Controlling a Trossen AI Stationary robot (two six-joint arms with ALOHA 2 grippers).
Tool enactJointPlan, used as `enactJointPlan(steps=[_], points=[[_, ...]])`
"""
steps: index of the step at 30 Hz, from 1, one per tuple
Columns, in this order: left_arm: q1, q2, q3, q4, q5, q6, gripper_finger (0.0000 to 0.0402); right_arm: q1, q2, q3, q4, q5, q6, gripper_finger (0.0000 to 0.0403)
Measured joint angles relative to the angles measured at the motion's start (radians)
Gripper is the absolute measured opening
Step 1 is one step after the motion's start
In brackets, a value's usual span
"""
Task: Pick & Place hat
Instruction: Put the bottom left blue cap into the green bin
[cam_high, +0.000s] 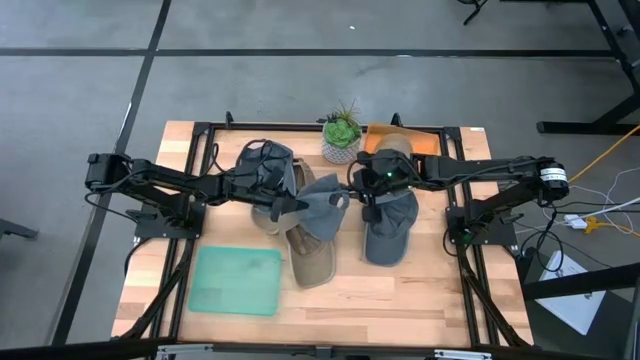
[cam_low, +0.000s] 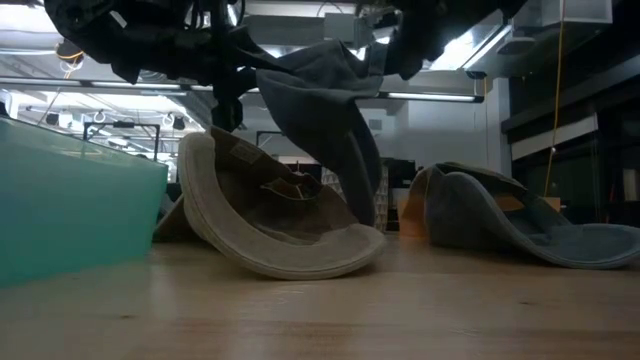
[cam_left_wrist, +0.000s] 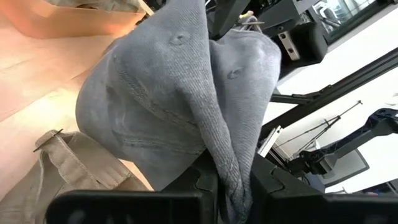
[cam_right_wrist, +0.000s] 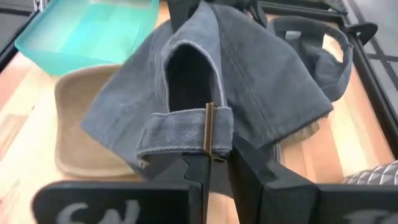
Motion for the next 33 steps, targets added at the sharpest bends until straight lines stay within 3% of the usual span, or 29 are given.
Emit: enactJointPlan(steps=[9,22,24,30,33], points=[[0.0,0.0,0.0,-0.066,0.023,-0.025,0.0031,0.0,-0.013,0.0,-0.019,0.001,-0.078,0.0057],[0.0,-0.001,0.0,-0.088,0.035,-0.026,0.0031,-0.001,-0.098,0.0,-0.01,0.114,-0.07,0.0174],[0.0,-0.001,0.0,-0.088,0.034,-0.026,0.0031,-0.001,-0.109,0.0,0.012,0.095,-0.044,0.0182],[0.001,-0.001,0.0,-0.088,0.011,-0.025,0.0031,0.011,-0.1,0.0,0.15,-0.109,0.012,0.017],[0.01,-0.001,0.0,-0.088,0.008,-0.02,0.0031,0.022,-0.062,0.0,0.217,-0.123,0.021,0.0152]])
